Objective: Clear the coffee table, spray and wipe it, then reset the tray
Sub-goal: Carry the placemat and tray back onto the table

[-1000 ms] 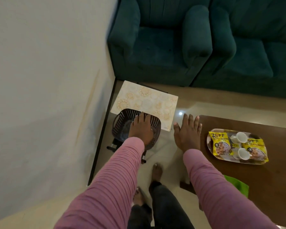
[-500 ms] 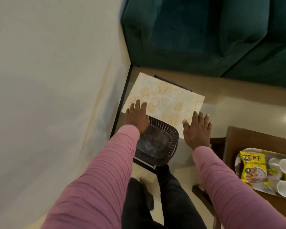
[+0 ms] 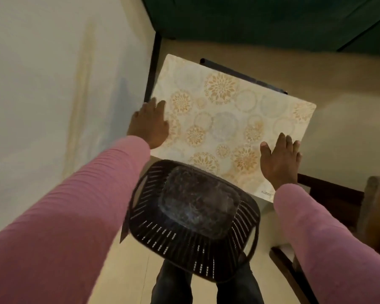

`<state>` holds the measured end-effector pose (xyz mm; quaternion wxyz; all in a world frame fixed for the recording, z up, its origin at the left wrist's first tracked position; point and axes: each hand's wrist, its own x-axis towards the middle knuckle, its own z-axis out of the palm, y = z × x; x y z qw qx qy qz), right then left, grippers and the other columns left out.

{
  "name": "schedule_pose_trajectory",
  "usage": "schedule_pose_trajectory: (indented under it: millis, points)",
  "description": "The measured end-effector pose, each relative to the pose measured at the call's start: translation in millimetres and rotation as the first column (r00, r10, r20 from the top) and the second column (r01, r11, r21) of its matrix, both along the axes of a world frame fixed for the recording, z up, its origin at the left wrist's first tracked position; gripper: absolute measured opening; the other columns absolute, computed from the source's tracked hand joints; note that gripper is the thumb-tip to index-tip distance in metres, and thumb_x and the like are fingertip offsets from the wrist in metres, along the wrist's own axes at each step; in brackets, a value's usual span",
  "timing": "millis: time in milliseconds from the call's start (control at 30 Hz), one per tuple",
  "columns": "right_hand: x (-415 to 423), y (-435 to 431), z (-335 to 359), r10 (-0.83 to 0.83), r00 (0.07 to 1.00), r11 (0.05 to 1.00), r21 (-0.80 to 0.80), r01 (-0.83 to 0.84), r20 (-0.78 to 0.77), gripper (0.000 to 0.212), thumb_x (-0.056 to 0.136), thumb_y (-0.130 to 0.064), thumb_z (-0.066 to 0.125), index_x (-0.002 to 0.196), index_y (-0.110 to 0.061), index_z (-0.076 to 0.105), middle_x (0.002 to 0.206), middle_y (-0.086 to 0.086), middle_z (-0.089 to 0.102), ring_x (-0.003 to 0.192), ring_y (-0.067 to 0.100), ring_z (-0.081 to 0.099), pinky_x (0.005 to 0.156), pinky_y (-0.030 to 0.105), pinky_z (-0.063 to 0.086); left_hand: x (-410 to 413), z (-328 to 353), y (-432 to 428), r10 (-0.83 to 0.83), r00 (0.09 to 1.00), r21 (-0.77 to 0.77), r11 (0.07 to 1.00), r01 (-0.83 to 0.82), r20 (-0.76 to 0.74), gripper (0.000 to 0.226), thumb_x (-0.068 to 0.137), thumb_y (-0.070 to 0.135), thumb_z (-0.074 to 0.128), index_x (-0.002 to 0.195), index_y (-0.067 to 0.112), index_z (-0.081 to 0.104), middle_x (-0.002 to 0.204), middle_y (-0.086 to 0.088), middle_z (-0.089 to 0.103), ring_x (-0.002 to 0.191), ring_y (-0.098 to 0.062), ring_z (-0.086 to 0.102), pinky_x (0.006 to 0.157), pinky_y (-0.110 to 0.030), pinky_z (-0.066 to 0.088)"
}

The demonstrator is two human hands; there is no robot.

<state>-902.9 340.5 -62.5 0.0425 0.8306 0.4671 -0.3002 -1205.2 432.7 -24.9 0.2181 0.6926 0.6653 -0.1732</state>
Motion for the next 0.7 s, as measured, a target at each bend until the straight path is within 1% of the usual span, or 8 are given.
schedule_pose_trajectory:
  millis: [100,167,233,333,433,500,633,700]
  points:
    - [7.0,2.3,-40.4,-0.122,0.992,0.992,-0.017,0.121,-0.021,0.067,0.099,-0.038,0.037,0.151,-0.005,0.011,0.159,0.015,0.009,0.146,0.034,0.004,0.118,0.047,0.008,-18.9,-40.5,11.1,0.011,0.999,-0.035,0.999,-0.013,-0.045,0.058,0.097,0.029,0.042,0.148,0.008,0.024,0.154,-0.018,0.027,0.138,-0.038,0.032,0.109,-0.053,0.032]
    - [10.0,-0.7,-56.8,-0.228,0.973,0.974,-0.006,0.228,-0.042,0.067,0.098,-0.036,0.039,0.151,-0.007,0.010,0.159,0.017,0.006,0.145,0.036,0.008,0.118,0.048,0.013,-31.2,-60.8,13.3,0.133,0.991,-0.085,0.987,-0.134,-0.016,0.060,0.098,0.031,0.041,0.150,0.010,0.019,0.153,-0.017,0.027,0.136,-0.038,0.033,0.109,-0.052,0.032]
    - [9.8,-5.0,-61.3,-0.344,0.935,0.938,0.021,0.347,-0.079,0.065,0.098,-0.033,0.039,0.151,-0.009,0.010,0.158,0.017,0.006,0.143,0.037,0.015,0.115,0.047,0.019,-36.2,-68.5,12.9,0.298,0.953,-0.132,0.948,-0.289,0.058,0.059,0.097,0.032,0.039,0.150,0.012,0.020,0.151,-0.015,0.032,0.133,-0.037,0.038,0.109,-0.051,0.033]
    - [12.8,-8.2,-51.5,-0.476,0.876,0.875,0.058,0.481,-0.077,0.056,0.097,-0.024,0.041,0.147,-0.009,0.021,0.149,0.018,0.031,0.131,0.039,0.037,0.105,0.045,0.032,-34.5,-64.1,11.7,0.495,0.858,-0.131,0.867,-0.480,0.134,0.046,0.098,0.023,0.042,0.142,0.010,0.037,0.141,-0.014,0.046,0.125,-0.035,0.047,0.099,-0.037,0.038]
    - [23.1,-2.6,-30.7,-0.517,0.853,0.845,0.121,0.521,-0.070,0.053,0.089,-0.006,0.045,0.141,-0.007,0.035,0.135,0.019,0.048,0.122,0.038,0.047,0.101,0.041,0.038,-34.1,-44.1,21.4,0.597,0.774,-0.026,0.795,-0.606,0.209,0.035,0.092,0.006,0.048,0.126,0.007,0.058,0.130,-0.014,0.058,0.113,-0.032,0.056,0.085,-0.031,0.042]
    - [30.5,6.1,-10.2,-0.496,0.866,0.849,0.171,0.499,-0.064,0.053,0.085,0.002,0.044,0.137,-0.006,0.043,0.129,0.018,0.055,0.118,0.037,0.052,0.098,0.040,0.042,-31.2,-23.4,28.9,0.596,0.760,0.040,0.780,-0.625,0.260,0.031,0.090,0.001,0.051,0.117,0.005,0.065,0.122,-0.014,0.064,0.107,-0.031,0.060,0.080,-0.029,0.044]
    - [39.8,28.8,44.9,-0.456,0.886,0.828,0.323,0.458,-0.089,0.043,0.087,0.003,0.045,0.128,-0.008,0.055,0.115,0.016,0.065,0.105,0.033,0.061,0.087,0.032,0.045,-24.9,27.5,39.8,0.562,0.744,0.150,0.752,-0.642,0.362,0.029,0.088,-0.001,0.053,0.110,0.006,0.070,0.113,-0.012,0.068,0.099,-0.030,0.063,0.076,-0.028,0.044]
    - [44.9,32.7,77.3,-0.458,0.885,0.804,0.386,0.452,-0.082,0.043,0.088,0.002,0.047,0.129,-0.008,0.056,0.115,0.017,0.066,0.106,0.033,0.061,0.090,0.034,0.046,-24.8,56.5,41.9,0.562,0.714,0.170,0.723,-0.669,0.418,0.029,0.087,-0.001,0.053,0.109,0.008,0.071,0.112,-0.011,0.069,0.096,-0.027,0.063,0.075,-0.028,0.044]
